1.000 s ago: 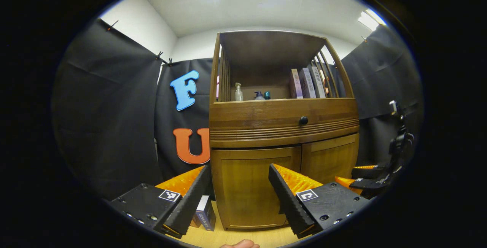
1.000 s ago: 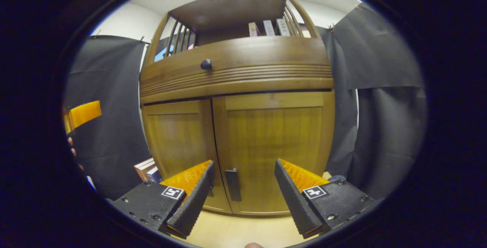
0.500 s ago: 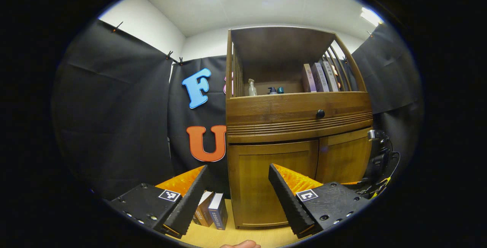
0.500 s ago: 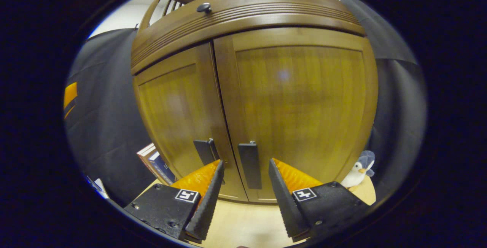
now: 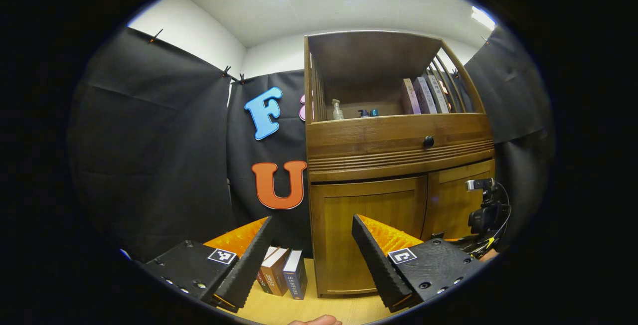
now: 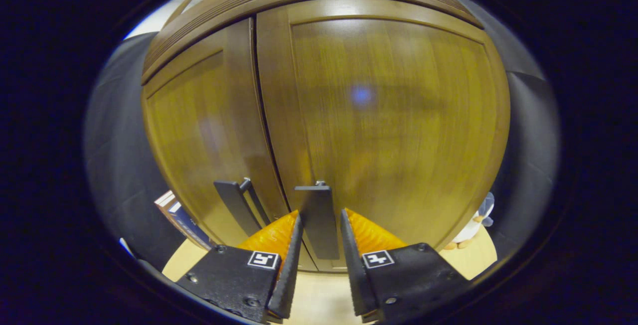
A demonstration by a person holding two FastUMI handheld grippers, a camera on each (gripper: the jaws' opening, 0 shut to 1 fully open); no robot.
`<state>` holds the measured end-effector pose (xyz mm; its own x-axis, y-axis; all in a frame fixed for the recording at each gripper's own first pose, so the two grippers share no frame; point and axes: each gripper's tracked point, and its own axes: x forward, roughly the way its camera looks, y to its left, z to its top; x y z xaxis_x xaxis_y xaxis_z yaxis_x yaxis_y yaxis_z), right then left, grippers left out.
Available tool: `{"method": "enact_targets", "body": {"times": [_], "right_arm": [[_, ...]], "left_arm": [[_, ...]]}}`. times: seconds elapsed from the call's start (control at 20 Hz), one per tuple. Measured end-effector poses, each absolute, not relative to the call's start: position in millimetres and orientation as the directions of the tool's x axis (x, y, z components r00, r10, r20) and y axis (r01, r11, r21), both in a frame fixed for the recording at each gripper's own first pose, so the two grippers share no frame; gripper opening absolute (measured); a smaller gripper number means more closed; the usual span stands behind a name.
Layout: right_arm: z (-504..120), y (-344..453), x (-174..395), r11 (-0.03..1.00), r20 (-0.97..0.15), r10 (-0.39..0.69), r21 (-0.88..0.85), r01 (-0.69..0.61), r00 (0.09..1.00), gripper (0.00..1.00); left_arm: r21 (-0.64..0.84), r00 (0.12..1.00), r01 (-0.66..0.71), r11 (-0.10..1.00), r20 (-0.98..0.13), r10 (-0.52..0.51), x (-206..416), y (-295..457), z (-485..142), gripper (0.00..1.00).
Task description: Open the right door of the double-door shoe cabinet with the right hand, and open the left door with the left hand.
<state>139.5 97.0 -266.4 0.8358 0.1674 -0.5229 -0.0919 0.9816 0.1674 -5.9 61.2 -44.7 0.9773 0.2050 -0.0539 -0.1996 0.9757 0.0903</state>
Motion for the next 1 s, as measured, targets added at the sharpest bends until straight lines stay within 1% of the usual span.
{"method": "enact_targets", "body": {"times": [0.05, 0.1, 0.25, 0.3, 0.5, 1.0], "right_arm": [[-265.7, 96.4, 138.5, 0.982, -0.517, 0.161, 0.168, -0.084, 0.841, 0.45], [-265.7, 96.6, 139.7, 0.983, -0.512, 0.154, 0.163, -0.080, 0.845, 0.40], [-267.9, 98.2, 140.2, 0.986, -0.501, 0.140, 0.153, -0.072, 0.854, 0.36], [-267.7, 98.4, 139.8, 0.986, -0.501, 0.139, 0.152, -0.071, 0.854, 0.33], [-265.8, 95.9, 133.3, 0.985, -0.507, 0.148, 0.156, -0.078, 0.849, 0.28], [-257.6, 84.0, 85.7, 0.983, -0.497, 0.166, 0.153, -0.102, 0.852, 0.28]], "left_arm": [[0.091, 0.978, -0.199, 0.976, -0.052, 0.204, -6.2, 61.9, -46.2, 0.94], [0.090, 0.978, -0.197, 0.976, -0.057, 0.202, -6.4, 61.5, -48.1, 0.94], [0.084, 0.979, -0.183, 0.979, -0.073, 0.190, -7.7, 58.5, -55.9, 0.94], [0.085, 0.980, -0.179, 0.980, -0.076, 0.185, -8.1, 57.7, -57.3, 0.94], [0.087, 0.983, -0.162, 0.983, -0.076, 0.168, -8.8, 52.2, -57.3, 0.95], [0.074, 0.991, -0.082, 0.994, -0.102, 0.089, -3.7, 19.3, -67.6, 0.94]]}}
